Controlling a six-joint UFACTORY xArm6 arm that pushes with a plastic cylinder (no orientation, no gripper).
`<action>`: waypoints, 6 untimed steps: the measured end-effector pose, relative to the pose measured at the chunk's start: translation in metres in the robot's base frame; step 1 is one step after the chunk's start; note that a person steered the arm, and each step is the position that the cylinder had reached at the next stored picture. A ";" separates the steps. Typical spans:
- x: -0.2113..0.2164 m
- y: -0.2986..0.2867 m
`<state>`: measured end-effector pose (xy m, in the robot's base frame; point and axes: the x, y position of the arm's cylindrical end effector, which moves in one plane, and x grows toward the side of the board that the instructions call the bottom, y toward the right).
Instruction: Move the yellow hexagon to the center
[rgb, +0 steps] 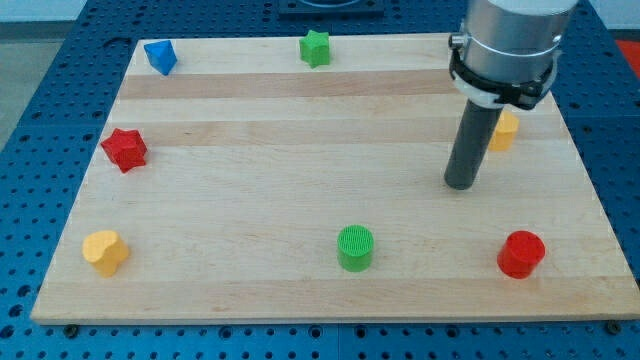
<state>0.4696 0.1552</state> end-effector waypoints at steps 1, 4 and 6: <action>0.000 0.065; -0.085 0.125; -0.072 -0.017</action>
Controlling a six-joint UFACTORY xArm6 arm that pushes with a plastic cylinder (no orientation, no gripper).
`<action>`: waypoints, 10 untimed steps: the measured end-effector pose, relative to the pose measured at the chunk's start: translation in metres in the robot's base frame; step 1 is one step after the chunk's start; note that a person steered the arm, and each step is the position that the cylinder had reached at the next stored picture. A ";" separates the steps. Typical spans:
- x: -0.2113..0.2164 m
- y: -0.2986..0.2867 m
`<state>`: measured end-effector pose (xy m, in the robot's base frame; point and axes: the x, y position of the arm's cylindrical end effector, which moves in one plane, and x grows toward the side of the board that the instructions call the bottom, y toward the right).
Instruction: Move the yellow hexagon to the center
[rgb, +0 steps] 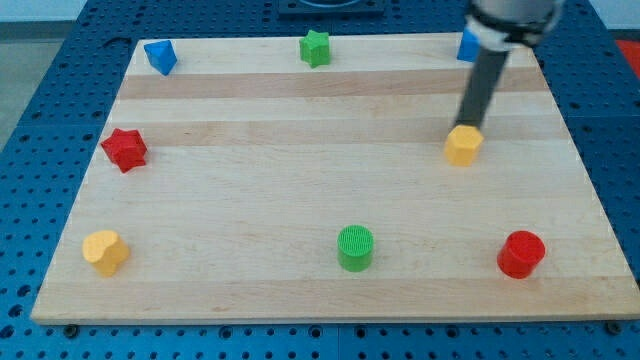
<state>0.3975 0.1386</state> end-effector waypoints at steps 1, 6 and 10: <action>0.012 -0.042; 0.053 -0.023; 0.020 -0.073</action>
